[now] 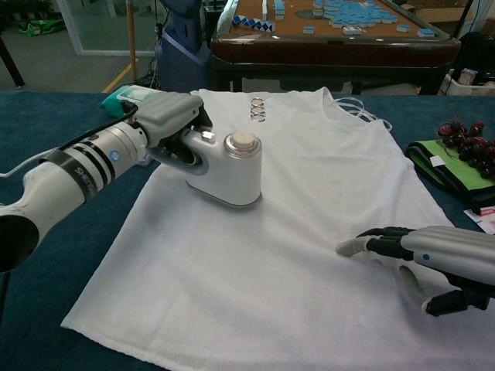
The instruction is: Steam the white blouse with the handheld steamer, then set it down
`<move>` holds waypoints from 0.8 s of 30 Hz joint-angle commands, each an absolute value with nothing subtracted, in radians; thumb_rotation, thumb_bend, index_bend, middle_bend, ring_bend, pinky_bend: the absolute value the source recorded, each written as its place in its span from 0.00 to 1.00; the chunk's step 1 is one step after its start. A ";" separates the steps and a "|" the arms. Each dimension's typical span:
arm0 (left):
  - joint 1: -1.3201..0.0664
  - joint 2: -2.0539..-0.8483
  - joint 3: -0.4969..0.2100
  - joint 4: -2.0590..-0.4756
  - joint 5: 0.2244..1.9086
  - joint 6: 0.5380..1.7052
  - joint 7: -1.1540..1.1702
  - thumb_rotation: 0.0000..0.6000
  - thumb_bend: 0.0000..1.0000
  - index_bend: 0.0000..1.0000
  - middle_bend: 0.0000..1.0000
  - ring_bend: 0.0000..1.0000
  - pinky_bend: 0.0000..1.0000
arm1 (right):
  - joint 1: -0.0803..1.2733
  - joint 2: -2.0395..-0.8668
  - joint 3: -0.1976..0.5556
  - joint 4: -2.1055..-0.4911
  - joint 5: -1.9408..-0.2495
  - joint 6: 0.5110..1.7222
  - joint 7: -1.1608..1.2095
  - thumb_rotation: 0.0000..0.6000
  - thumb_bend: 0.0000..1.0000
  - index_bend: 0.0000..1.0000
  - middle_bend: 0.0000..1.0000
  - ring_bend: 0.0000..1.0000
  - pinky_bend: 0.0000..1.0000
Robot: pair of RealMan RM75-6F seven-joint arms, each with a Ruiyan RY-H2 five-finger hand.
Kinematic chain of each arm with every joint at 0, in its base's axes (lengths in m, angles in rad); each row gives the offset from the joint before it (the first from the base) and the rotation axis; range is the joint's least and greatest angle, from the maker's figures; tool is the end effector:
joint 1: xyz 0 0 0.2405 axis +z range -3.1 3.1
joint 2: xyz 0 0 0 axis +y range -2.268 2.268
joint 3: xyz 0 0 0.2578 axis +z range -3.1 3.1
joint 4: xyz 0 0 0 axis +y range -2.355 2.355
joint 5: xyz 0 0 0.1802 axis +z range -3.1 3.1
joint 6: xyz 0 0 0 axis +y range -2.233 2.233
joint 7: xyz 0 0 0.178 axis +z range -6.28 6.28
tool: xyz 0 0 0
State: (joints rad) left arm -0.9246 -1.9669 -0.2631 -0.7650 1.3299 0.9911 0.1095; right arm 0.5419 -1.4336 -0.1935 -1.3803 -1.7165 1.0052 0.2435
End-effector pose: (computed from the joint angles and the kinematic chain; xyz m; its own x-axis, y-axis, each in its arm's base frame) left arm -0.0934 0.4278 -0.0595 0.4621 0.0208 0.8866 0.8000 -0.4411 -0.4067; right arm -0.2318 -0.2482 -0.0154 0.4405 -0.5519 0.7081 -0.8453 -0.5206 0.1201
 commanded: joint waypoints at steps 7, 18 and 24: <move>-0.946 -2.032 -0.252 -0.622 1.323 0.966 0.109 1.00 0.25 0.85 0.70 0.59 0.56 | 0.539 -1.434 -0.193 -1.381 -1.712 1.006 0.240 0.92 0.91 0.01 0.12 0.00 0.01; -0.918 -1.990 -0.193 -0.577 1.381 0.993 0.050 1.00 0.25 0.85 0.70 0.59 0.56 | 0.542 -1.437 -0.192 -1.384 -1.713 1.003 0.235 0.92 0.91 0.01 0.12 0.00 0.01; -0.892 -1.961 -0.156 -0.575 1.413 1.015 0.032 1.00 0.25 0.85 0.70 0.59 0.56 | 0.543 -1.437 -0.193 -1.389 -1.711 0.998 0.227 0.91 0.91 0.01 0.12 0.00 0.01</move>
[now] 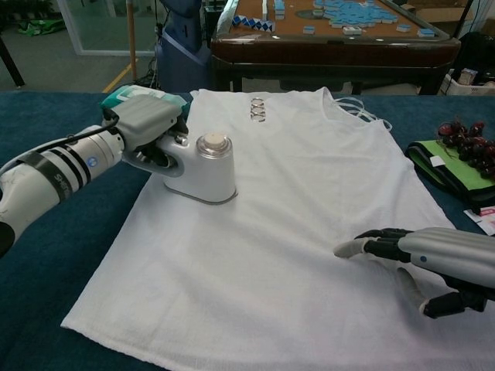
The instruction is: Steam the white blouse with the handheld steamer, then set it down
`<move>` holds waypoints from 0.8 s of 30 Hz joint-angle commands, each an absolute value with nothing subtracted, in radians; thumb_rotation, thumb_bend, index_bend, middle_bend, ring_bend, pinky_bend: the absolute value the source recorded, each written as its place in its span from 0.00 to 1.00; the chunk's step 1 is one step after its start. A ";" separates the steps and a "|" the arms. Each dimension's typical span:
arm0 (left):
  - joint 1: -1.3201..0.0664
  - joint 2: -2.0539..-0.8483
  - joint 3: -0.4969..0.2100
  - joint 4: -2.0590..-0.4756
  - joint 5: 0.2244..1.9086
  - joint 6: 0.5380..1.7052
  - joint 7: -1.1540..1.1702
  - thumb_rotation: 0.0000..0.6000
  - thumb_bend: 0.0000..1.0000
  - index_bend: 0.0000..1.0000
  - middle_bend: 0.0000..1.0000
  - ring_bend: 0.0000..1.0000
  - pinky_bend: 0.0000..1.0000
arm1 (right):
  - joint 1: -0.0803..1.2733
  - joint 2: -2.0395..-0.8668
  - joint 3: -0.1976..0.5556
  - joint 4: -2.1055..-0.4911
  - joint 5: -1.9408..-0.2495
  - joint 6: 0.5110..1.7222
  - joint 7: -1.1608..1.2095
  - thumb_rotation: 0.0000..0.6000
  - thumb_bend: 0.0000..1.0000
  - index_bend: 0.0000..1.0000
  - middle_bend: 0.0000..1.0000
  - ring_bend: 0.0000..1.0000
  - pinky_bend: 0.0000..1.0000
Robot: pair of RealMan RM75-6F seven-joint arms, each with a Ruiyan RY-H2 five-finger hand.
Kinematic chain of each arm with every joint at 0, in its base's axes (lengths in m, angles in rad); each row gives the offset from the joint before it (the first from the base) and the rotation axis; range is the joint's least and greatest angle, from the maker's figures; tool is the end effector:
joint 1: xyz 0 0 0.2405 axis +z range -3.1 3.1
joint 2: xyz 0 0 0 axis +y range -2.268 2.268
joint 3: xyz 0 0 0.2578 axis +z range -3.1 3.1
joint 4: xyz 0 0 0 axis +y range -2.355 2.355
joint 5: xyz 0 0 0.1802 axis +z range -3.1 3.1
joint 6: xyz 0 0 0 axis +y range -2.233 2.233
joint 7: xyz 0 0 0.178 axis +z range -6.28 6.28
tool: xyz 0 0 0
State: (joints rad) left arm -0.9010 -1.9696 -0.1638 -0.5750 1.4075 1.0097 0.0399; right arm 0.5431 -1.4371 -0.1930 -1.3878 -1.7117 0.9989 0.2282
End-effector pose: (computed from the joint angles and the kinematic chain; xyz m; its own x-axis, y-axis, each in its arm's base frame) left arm -0.1308 0.4353 -0.0493 0.5987 -0.0432 0.7998 0.7058 -0.4435 -0.5524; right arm -0.2302 -0.2471 -0.0176 0.4459 -0.5522 0.7045 -0.8426 -0.5246 0.1221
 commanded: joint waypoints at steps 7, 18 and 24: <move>-0.865 -1.937 -0.146 -0.551 1.414 1.018 0.015 1.00 0.25 0.85 0.70 0.59 0.56 | 0.544 -1.433 -0.190 -1.402 -1.711 1.000 0.212 0.92 0.91 0.01 0.12 0.00 0.01; -0.793 -1.834 -0.137 -0.614 1.412 1.065 -0.027 1.00 0.25 0.85 0.70 0.59 0.56 | 0.542 -1.418 -0.187 -1.421 -1.707 1.005 0.191 0.91 0.91 0.01 0.12 0.00 0.02; -0.762 -1.755 -0.192 -0.810 1.356 1.091 -0.022 1.00 0.25 0.85 0.70 0.58 0.56 | 0.547 -1.419 -0.183 -1.423 -1.709 1.003 0.193 0.92 0.91 0.01 0.12 0.00 0.01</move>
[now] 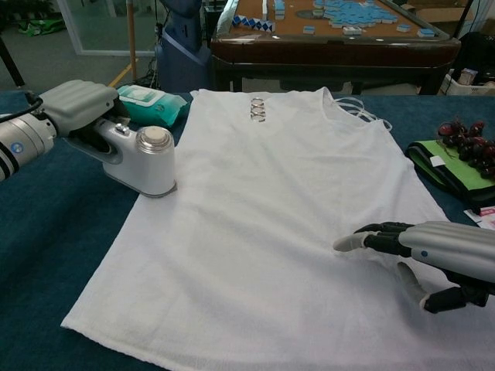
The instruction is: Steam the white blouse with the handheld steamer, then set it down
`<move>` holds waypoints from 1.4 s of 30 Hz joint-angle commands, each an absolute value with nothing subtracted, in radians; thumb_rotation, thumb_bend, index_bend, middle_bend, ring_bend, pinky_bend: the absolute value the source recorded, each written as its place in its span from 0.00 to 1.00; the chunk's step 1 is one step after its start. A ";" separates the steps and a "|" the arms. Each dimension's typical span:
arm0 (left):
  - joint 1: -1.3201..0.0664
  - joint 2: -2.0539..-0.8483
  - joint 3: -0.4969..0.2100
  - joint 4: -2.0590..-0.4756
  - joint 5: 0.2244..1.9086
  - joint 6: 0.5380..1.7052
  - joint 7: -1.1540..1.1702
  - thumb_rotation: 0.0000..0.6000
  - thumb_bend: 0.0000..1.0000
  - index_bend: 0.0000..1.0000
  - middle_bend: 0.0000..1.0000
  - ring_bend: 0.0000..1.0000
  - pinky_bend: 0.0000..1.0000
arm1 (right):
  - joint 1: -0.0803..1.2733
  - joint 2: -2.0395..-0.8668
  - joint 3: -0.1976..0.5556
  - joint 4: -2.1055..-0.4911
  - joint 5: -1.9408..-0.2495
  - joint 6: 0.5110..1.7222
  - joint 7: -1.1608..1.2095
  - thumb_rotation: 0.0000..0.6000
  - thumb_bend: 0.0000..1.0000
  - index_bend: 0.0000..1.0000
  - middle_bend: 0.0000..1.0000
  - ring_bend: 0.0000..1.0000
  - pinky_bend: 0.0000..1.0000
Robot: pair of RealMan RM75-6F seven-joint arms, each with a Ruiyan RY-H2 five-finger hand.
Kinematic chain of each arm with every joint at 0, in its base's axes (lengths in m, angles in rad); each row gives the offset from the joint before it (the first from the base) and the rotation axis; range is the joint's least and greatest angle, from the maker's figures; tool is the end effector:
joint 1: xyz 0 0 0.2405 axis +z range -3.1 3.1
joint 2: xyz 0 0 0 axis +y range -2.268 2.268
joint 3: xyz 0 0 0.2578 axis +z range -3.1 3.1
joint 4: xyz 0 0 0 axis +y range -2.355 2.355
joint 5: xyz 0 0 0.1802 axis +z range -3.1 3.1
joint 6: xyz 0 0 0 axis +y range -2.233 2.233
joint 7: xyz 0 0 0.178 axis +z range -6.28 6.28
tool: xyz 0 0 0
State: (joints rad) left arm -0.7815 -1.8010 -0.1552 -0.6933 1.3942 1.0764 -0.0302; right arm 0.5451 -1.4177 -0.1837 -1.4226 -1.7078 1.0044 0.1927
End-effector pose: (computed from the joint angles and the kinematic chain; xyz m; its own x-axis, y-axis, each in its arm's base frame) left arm -0.1878 0.4332 0.0121 0.5529 -0.0475 0.8319 0.7733 -0.3426 -0.5335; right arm -0.2243 -0.2482 -0.0118 0.4576 -0.5312 0.7130 -0.8320 -0.5386 0.1328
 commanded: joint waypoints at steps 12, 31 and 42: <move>-0.762 -1.732 -0.223 -1.193 1.301 1.111 0.205 1.00 0.25 0.84 0.69 0.58 0.56 | 0.544 -1.420 -0.191 -1.421 -1.711 1.002 0.195 0.91 0.91 0.01 0.12 0.00 0.01; -0.826 -1.952 -0.195 -0.959 1.339 1.098 0.287 1.00 0.25 0.85 0.69 0.58 0.56 | 0.539 -1.420 -0.200 -1.430 -1.716 0.997 0.178 0.88 0.91 0.01 0.12 0.00 0.01; -0.825 -1.976 -0.191 -0.839 1.355 1.086 0.212 1.00 0.25 0.85 0.69 0.58 0.56 | 0.539 -1.433 -0.198 -1.423 -1.706 0.984 0.167 0.88 0.90 0.01 0.12 0.00 0.01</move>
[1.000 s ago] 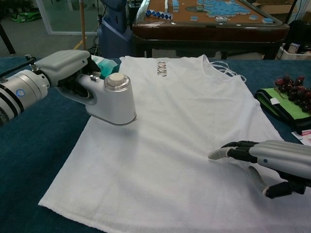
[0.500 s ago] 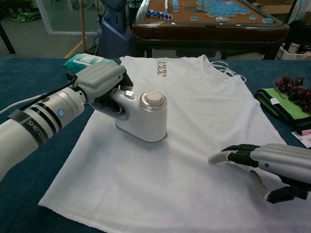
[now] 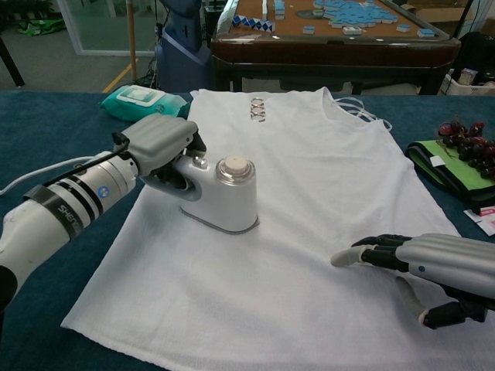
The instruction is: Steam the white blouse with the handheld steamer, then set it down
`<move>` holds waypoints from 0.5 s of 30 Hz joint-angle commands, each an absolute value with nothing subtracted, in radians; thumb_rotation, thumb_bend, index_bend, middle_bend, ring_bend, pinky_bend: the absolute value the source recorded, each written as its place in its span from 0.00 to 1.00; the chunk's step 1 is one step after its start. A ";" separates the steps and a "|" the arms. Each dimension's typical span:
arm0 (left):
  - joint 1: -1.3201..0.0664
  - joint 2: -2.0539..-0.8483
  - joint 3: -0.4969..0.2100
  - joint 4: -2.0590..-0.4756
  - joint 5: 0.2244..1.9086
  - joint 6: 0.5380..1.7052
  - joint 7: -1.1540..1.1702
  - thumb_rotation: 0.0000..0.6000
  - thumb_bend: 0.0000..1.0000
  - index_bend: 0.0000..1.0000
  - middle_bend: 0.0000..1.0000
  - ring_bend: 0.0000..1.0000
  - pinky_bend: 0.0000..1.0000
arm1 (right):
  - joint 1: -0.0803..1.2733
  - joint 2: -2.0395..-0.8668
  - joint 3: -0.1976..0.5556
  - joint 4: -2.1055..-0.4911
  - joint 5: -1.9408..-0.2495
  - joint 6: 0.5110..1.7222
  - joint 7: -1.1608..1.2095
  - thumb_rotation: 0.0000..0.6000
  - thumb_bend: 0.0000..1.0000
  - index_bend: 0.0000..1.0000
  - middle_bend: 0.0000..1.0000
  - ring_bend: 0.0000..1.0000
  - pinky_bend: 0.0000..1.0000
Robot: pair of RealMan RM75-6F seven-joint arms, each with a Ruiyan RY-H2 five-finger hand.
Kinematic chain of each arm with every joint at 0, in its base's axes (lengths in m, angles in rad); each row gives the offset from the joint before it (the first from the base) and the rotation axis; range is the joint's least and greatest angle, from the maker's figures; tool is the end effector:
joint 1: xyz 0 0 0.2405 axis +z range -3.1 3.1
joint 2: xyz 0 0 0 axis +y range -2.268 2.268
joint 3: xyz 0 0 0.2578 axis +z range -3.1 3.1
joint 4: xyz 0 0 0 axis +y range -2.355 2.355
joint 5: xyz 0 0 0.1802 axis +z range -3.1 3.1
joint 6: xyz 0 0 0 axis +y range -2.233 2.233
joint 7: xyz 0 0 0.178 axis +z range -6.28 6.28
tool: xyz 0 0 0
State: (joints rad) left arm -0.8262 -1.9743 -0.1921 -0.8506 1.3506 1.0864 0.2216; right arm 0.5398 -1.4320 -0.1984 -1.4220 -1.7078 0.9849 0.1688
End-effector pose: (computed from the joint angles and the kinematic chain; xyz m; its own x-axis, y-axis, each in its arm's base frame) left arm -0.1115 0.3930 -0.0701 0.5085 -0.0015 0.8611 0.7693 -0.4485 -0.4550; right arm -0.2271 -0.2400 -0.0200 0.4764 -0.5477 0.6878 -0.8265 -0.5458 0.1379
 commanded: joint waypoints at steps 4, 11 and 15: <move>-0.822 -1.971 -0.187 -0.813 1.362 1.086 0.200 1.00 0.25 0.85 0.69 0.58 0.56 | 0.535 -1.436 -0.197 -1.424 -1.704 0.986 0.157 0.87 0.86 0.01 0.12 0.00 0.01; -0.808 -1.952 -0.176 -0.769 1.372 1.084 0.175 1.00 0.25 0.85 0.69 0.58 0.56 | 0.529 -1.440 -0.196 -1.425 -1.703 0.994 0.148 0.87 0.75 0.01 0.12 0.00 0.01; -0.796 -1.938 -0.173 -0.753 1.377 1.093 0.155 1.00 0.25 0.85 0.69 0.58 0.56 | 0.529 -1.440 -0.194 -1.428 -1.704 0.995 0.143 0.88 0.74 0.01 0.12 0.00 0.01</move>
